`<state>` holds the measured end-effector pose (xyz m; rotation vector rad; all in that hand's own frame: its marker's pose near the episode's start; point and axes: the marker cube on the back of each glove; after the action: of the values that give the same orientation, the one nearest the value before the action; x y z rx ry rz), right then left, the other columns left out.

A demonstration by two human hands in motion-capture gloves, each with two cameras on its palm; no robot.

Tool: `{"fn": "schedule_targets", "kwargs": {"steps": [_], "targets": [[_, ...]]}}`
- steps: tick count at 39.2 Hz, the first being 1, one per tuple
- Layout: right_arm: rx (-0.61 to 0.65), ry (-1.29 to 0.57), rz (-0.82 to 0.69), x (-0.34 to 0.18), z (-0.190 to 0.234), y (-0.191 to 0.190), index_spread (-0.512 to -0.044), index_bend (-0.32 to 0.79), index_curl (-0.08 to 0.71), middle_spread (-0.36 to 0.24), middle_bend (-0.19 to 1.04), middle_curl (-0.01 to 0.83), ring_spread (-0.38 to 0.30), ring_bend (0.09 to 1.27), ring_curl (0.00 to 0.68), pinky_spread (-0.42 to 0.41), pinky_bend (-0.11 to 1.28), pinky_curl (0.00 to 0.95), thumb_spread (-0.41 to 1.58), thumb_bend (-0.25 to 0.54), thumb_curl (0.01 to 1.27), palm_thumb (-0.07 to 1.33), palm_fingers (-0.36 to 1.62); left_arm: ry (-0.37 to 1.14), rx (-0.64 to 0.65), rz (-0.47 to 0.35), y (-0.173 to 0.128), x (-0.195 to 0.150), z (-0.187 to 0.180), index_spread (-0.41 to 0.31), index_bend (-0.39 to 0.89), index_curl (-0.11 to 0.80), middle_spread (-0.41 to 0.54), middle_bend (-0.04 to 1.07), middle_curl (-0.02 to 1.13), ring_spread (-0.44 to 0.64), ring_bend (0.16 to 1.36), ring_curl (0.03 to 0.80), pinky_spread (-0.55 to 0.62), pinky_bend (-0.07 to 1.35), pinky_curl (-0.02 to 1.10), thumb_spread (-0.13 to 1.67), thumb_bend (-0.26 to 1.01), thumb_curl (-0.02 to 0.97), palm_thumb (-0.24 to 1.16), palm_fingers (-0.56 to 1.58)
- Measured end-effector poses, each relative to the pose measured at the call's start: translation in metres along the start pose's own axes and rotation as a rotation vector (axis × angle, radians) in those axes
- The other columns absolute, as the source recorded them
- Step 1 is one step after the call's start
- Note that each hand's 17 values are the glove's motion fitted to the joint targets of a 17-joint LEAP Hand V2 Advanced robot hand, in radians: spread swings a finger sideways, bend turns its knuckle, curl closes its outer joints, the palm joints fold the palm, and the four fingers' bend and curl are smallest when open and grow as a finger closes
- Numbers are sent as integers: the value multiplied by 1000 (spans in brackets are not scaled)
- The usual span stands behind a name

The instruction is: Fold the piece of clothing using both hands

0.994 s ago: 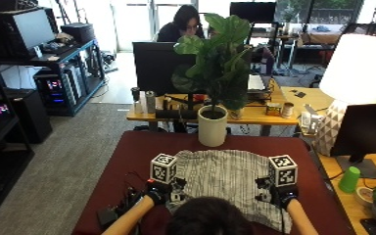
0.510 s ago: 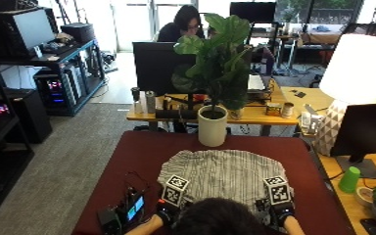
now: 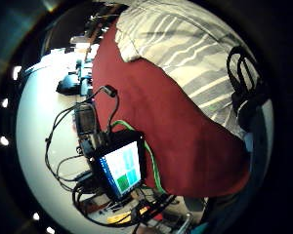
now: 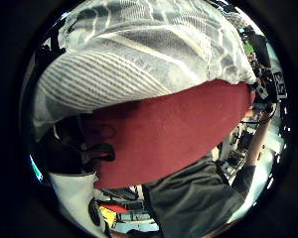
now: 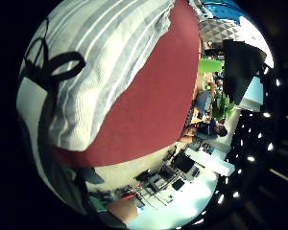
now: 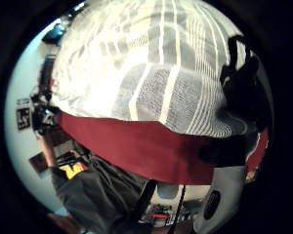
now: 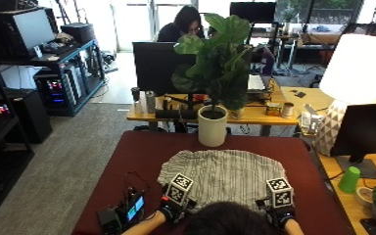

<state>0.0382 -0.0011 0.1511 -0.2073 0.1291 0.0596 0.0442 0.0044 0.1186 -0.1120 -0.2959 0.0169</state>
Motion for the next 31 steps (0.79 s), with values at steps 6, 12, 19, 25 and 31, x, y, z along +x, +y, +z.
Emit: {"fn": "schedule_targets", "kwargs": {"steps": [6,12,19,25,31], "targets": [[-77,-47,-59,2,-14,9,-272,169,264,-176,345,441,-222,612,415,-278,701,360,917,121,423,979,1292,33,-77,52,19,-4,-22,-226,176,282,-285,436,457,-328,578,388,-346,471,400,980,195,464,788,1188],[-148,-39,-90,3,-53,36,-270,169,300,-193,367,461,-239,620,431,-303,688,374,867,78,455,996,1298,56,-150,119,46,-11,-61,-245,193,327,-297,457,488,-334,582,408,-341,417,398,890,165,524,814,1204],[-122,-19,-80,14,-120,51,-266,162,327,-200,366,470,-243,645,443,-311,674,387,786,23,498,1001,1292,46,-104,96,67,-30,-132,-264,189,366,-312,469,513,-338,599,433,-348,399,409,814,128,585,823,1226],[-5,25,16,31,-189,33,-262,163,347,-204,375,479,-244,645,450,-316,661,395,726,-13,536,1009,1286,13,3,-50,42,-52,-197,-277,200,403,-319,484,535,-345,605,448,-348,387,419,769,104,632,830,1233],[63,63,120,40,-219,-15,-261,160,362,-206,378,486,-245,643,452,-311,653,404,690,-21,565,1014,1281,-60,83,-225,-23,-68,-218,-287,208,437,-324,498,557,-344,621,465,-345,377,430,778,86,672,822,1232]]}}
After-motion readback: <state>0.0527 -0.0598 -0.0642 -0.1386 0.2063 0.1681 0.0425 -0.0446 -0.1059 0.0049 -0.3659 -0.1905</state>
